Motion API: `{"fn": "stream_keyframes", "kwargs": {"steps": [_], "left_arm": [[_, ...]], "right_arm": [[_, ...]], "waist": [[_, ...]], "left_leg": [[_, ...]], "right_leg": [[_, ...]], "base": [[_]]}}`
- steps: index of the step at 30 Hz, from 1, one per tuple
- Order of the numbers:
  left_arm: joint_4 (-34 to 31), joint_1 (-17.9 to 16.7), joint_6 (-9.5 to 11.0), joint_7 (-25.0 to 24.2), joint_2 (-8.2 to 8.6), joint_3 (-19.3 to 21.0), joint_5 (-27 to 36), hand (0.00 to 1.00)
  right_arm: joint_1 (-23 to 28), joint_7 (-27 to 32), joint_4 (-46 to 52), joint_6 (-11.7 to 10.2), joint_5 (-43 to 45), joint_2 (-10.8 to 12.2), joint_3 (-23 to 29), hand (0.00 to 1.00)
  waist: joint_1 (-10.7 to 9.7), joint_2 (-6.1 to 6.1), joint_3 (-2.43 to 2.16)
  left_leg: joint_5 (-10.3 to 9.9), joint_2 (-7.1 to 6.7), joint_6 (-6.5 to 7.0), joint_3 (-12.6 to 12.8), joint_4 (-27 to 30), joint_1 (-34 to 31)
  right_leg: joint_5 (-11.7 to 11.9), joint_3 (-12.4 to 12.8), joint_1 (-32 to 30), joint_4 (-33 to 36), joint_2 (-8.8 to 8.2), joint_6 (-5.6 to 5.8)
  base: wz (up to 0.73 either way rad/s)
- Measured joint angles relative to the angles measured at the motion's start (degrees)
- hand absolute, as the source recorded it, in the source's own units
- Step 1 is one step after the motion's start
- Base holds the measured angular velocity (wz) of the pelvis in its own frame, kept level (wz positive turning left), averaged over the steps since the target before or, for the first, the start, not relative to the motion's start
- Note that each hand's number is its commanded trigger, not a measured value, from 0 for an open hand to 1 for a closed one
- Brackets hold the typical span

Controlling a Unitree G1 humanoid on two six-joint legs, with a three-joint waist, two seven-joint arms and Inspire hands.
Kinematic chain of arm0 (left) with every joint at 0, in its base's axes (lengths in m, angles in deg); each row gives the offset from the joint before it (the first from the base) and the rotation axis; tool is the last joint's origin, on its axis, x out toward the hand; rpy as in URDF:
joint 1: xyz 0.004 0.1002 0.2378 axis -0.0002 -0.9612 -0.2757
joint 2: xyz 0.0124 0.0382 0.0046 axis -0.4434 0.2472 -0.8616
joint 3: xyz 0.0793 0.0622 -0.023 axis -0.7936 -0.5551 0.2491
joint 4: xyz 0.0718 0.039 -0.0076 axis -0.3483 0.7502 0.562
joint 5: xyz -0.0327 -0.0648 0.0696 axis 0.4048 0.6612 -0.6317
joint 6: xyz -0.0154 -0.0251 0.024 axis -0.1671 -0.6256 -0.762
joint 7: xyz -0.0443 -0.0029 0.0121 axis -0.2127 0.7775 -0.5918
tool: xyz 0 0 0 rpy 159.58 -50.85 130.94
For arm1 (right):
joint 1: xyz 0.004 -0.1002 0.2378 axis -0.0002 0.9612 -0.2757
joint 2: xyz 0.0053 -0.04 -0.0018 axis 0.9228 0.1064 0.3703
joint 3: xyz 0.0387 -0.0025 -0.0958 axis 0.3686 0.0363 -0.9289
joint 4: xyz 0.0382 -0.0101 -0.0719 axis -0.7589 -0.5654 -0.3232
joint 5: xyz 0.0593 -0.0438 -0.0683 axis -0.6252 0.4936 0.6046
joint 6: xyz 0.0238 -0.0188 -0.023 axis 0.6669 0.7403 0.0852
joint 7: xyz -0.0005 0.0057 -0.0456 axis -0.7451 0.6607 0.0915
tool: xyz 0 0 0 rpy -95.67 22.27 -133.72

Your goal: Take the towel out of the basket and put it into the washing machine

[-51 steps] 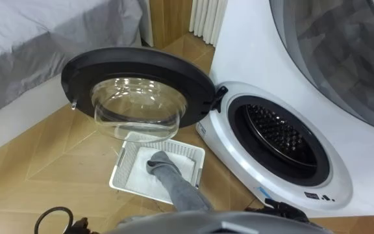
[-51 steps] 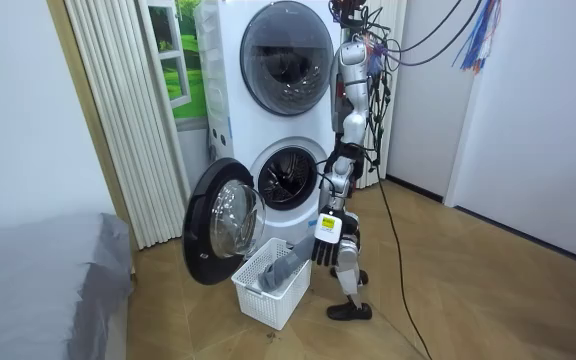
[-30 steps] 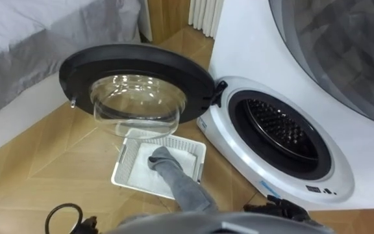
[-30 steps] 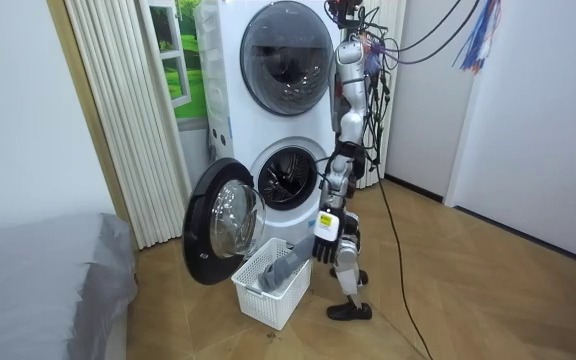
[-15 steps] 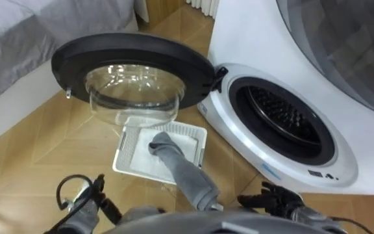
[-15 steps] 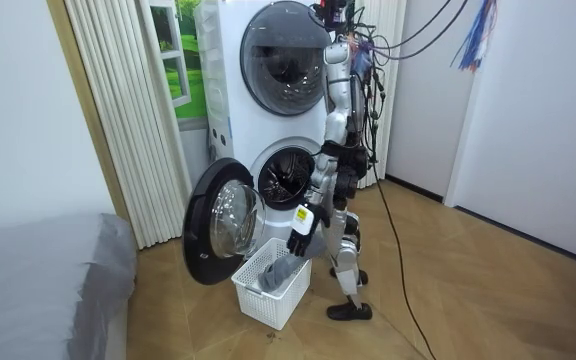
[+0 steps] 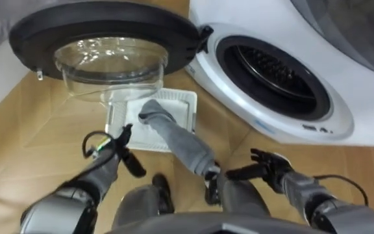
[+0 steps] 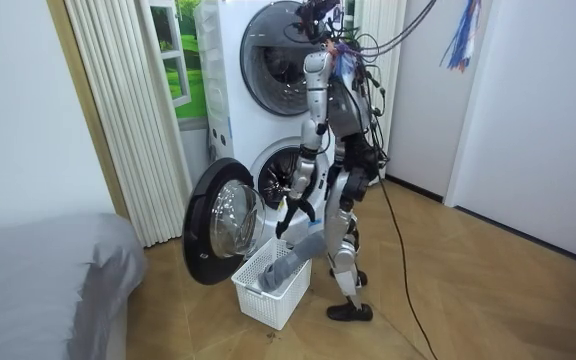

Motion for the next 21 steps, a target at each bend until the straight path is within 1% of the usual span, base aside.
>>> {"fn": "stream_keyframes", "kwargs": {"steps": [2,3,4,5,6,7,8,10,11,12,15,16,17,19,21], "left_arm": [[0.02,2.05,-0.01,0.02,0.07,-1.75,-0.86,0.0],[0.04,3.5,0.01,0.05,0.08,-2.76,-1.48,0.0],[0.03,5.15,0.06,0.19,0.04,-3.73,-2.09,0.0],[0.03,5.99,0.1,0.25,0.07,-4.07,-2.49,0.0],[0.17,7.63,0.14,0.83,0.11,-5.16,-2.97,0.0],[0.15,8.92,0.17,1.4,0.16,-6.45,-3.11,0.0],[0.07,9.45,0.16,1.47,0.11,-7.31,-3.11,0.0],[-0.14,11.46,0.2,1.67,0.27,-9.35,-3.15,0.0],[-0.26,11.71,0.21,1.79,0.34,-9.67,-3.21,0.0],[-0.62,11.93,0.22,2.16,0.42,-10.06,-3.73,0.0],[-0.8,12.68,0.2,2.37,0.4,-11.52,-5.38,0.0],[-0.97,12.9,0.21,2.49,0.2,-11.99,-5.76,0.0],[-1.08,12.98,0.25,2.62,-0.05,-12.36,-5.8,0.0],[-1.11,13.54,0.52,3.98,-0.52,-13.74,-5.9,0.0],[-1.11,14.4,0.77,4.75,-0.65,-14.16,-6.91,0.0]], "right_arm": [[-1.38,-0.06,0.15,-0.06,0.14,0.12,-0.35,0.0],[-2.16,0.0,0.35,-0.05,0.13,0.16,-1.11,0.0],[-2.74,0.01,0.6,-0.06,-0.02,0.15,-1.91,0.0],[-3.1,0.03,0.75,-0.11,-0.12,0.15,-2.2,0.0],[-4.2,0.05,0.77,-0.08,-0.22,0.11,-3.08,0.0],[-5.01,0.06,1.16,-0.08,-0.48,0.1,-3.99,0.0],[-5.31,0.06,1.65,-0.07,-0.86,0.1,-4.3,0.0],[-6.21,0.35,2.81,-0.05,-2.79,0.15,-5.83,0.0],[-6.31,0.48,2.94,0.0,-3.3,0.18,-6.27,0.0],[-6.44,0.49,3.55,-0.01,-4.52,0.25,-6.42,0.0],[-6.64,0.54,5.7,-0.15,-6.69,0.13,-6.52,0.0],[-6.88,0.48,6.53,-0.16,-7.84,0.17,-6.51,0.0],[-6.98,0.42,7.01,-0.21,-8.61,0.18,-6.57,0.0],[-7.58,0.2,7.46,-1.37,-10.0,0.19,-7.26,0.0],[-7.8,-0.17,7.99,-2.21,-11.89,0.09,-7.72,0.0]], "waist": [[-0.87,0.35,0.24],[-1.73,0.76,0.56],[-2.01,0.75,0.7],[-1.98,0.74,0.85],[-2.12,0.66,1.35],[-2.79,0.72,1.67],[-3.16,0.79,1.71],[-3.57,0.75,1.82],[-3.59,0.71,1.84],[-3.58,0.7,1.85],[-4.1,0.66,1.86],[-4.54,0.69,1.86],[-4.65,0.69,1.86],[-4.75,0.69,1.88],[-5.04,0.68,1.87]], "left_leg": [[-0.04,0.0,0.07,0.02,1.24,-2.47],[-0.23,0.15,0.37,0.02,2.58,-4.28],[-0.43,0.16,0.65,0.04,3.84,-6.24],[-0.53,0.2,0.79,0.1,4.49,-7.12],[-0.58,0.21,0.86,0.23,5.47,-8.69],[-0.63,0.23,0.94,0.25,6.59,-10.37],[-0.68,0.25,1.02,0.24,7.22,-11.33],[-1.23,0.6,1.5,0.13,10.0,-15.2],[-1.46,0.77,1.56,0.16,10.9,-16.12],[-1.98,1.3,1.61,0.19,12.62,-17.88],[-3.12,1.58,1.83,0.15,16.48,-22.56],[-3.55,2.11,1.95,0.26,18.36,-24.6],[-3.83,2.36,1.97,0.27,19.4,-25.63],[-5.14,3.38,1.94,0.35,23.38,-29.63],[-5.83,3.71,2.07,0.21,26.03,-32.61]], "right_leg": [[-0.02,-0.06,-2.67,1.25,-0.23,-0.04],[-0.2,-0.14,-4.01,1.9,-0.29,-0.34],[-0.53,-0.09,-6.07,3.19,-0.49,-0.89],[-0.63,-0.08,-7.0,3.71,-0.56,-1.06],[-0.7,0.11,-8.77,4.8,-0.73,-1.4],[-0.77,0.18,-10.56,6.04,-0.95,-1.74],[-0.83,0.11,-11.52,6.75,-1.09,-1.91],[-0.99,0.25,-15.41,9.4,-1.26,-2.57],[-1.09,0.51,-16.31,9.75,-1.25,-2.71],[-1.25,0.92,-18.01,11.02,-1.13,-2.91],[-2.08,1.66,-23.06,15.4,-1.4,-3.13],[-2.34,1.76,-25.05,17.0,-1.5,-3.25],[-2.42,1.78,-26.01,17.79,-1.53,-3.38],[-2.71,1.69,-29.85,20.55,-1.34,-3.92],[-3.06,1.67,-32.83,22.97,-1.37,-4.24]], "base": [[-0.09],[0.0],[0.0],[-0.07],[-0.06],[0.0],[0.06],[0.05],[0.0],[-0.05],[-0.03],[0.0],[-0.09],[-0.17],[-0.04]]}}
